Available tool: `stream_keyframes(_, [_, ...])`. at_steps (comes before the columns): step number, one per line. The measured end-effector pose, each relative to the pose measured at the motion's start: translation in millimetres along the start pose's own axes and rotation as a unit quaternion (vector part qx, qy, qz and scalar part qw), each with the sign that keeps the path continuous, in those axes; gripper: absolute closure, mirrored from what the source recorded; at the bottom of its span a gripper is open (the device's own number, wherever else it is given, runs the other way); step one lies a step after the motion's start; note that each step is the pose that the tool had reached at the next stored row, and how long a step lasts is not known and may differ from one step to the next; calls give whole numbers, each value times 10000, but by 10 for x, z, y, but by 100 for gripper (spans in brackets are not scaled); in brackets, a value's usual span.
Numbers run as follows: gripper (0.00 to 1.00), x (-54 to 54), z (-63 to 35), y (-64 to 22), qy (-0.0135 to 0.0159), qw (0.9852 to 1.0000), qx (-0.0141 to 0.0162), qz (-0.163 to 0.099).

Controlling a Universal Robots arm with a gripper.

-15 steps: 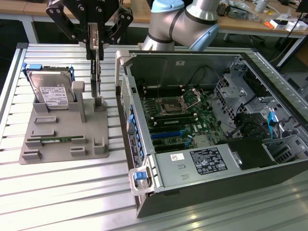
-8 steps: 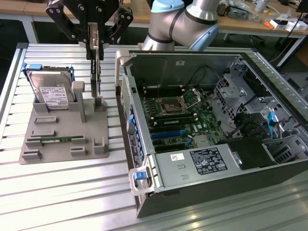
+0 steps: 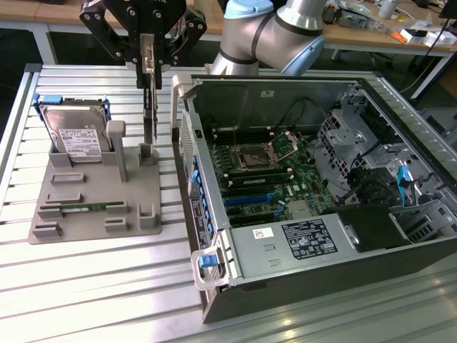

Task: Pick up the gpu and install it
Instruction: 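Pick up the gpu and move the gpu toward the slot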

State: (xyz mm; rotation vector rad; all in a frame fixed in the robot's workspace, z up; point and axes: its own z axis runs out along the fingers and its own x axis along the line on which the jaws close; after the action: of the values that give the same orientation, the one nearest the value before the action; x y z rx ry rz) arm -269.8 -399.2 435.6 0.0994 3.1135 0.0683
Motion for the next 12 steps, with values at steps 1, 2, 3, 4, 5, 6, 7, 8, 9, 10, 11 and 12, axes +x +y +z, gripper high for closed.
stream_keyframes(1, [73, -27, 1, 2, 0, 10000, 0, 0])
stream_keyframes(2, [73, -58, 2, 4, 0, 10000, 0, 0])
stream_keyframes(3, [73, -77, 2, 5, 0, 10000, 0, 0])
stream_keyframes(4, [73, -87, 2, 6, 0, 10000, 0, 0])
stream_keyframes(5, [73, -102, 3, 7, 0, 10000, 0, 0])
stream_keyframes(6, [73, -115, 4, 7, 0, 10000, 0, 0])
stream_keyframes(7, [73, -135, 4, 9, 0, 10000, 0, 0])
stream_keyframes(8, [73, -158, 5, 10, 0, 10000, 0, 0])
stream_keyframes(9, [73, -183, 5, 12, 0, 10000, 0, 0])
stream_keyframes(10, [73, -200, 6, 13, 0, 10000, 0, 0])
stream_keyframes(11, [73, -222, 6, 14, 0, 10000, 0, 0])
stream_keyframes(12, [73, -244, 7, 15, 0, 10000, 0, 0])
